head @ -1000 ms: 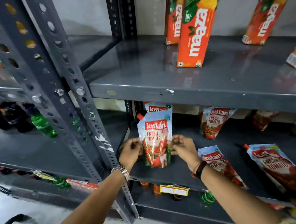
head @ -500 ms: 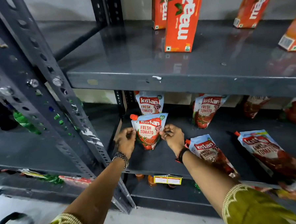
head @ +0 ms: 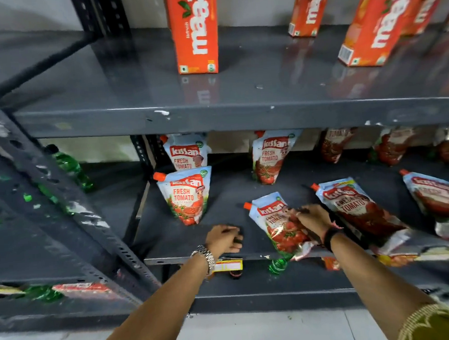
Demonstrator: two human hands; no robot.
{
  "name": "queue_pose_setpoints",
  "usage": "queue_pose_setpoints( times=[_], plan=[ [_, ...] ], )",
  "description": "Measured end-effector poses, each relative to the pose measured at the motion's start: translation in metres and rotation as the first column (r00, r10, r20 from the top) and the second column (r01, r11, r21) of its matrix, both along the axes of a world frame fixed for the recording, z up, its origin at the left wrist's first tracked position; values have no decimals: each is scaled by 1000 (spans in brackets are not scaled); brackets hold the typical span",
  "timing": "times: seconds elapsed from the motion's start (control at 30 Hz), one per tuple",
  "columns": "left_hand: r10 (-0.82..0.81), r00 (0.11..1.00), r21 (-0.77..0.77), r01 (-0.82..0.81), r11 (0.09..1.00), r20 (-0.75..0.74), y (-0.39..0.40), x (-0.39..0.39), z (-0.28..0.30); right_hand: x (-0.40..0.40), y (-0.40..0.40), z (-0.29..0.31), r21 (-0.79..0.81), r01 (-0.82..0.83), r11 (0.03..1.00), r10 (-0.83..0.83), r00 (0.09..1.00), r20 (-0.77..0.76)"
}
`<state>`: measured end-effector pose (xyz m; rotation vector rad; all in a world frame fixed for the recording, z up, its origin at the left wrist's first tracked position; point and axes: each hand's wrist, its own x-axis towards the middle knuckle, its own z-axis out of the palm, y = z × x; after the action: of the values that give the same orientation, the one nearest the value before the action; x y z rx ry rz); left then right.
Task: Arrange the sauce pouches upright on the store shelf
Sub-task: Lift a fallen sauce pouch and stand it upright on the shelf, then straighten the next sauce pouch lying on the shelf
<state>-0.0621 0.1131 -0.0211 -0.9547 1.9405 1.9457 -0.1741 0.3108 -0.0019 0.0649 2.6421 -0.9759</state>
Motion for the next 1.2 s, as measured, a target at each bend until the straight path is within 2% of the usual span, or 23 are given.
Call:
queue_pose_setpoints(
  times=[0.1,0.23,0.33,0.47,0.57,0.67,0.83,0.97,1.03,1.13,1.2],
  plan=[
    [-28,999,-60,30,998,32,36,-22,-3,6,8,-2,-320,122,940,-49,973,226],
    [-18,999,-92,15,996,-32,57,-32,-7,10,15,-2,-467,210,859,-100,963,250],
    [33,990,-60,-41,997,-137,54,-32,0,3,21,4,-467,149,872,-101,987,127],
    [90,936,-122,-139,983,-342,45,-42,22,-6,18,36,-532,-2,847,-39,997,-65],
    [103,879,-184,-210,960,-466,38,-55,39,-14,9,54,-608,-20,794,-64,991,-116],
    [99,849,-265,-270,926,-520,35,-64,48,-21,0,53,-613,-53,788,-68,983,-173],
    [78,878,-358,-272,893,-472,31,-70,28,-24,-6,19,-577,-41,816,-73,982,-173],
    [104,894,-317,-261,912,-437,34,-68,12,-20,4,8,-541,-42,840,-57,985,-165],
    [153,897,-292,-291,911,-415,35,-65,4,-23,18,14,-511,-73,857,-41,977,-208],
    [341,902,-111,-380,919,-265,49,-57,-7,-30,59,26,-400,-86,912,-53,944,-325],
    [346,928,37,-344,938,-135,70,-53,-6,-36,93,36,-328,-55,943,-79,921,-380]
  ],
)
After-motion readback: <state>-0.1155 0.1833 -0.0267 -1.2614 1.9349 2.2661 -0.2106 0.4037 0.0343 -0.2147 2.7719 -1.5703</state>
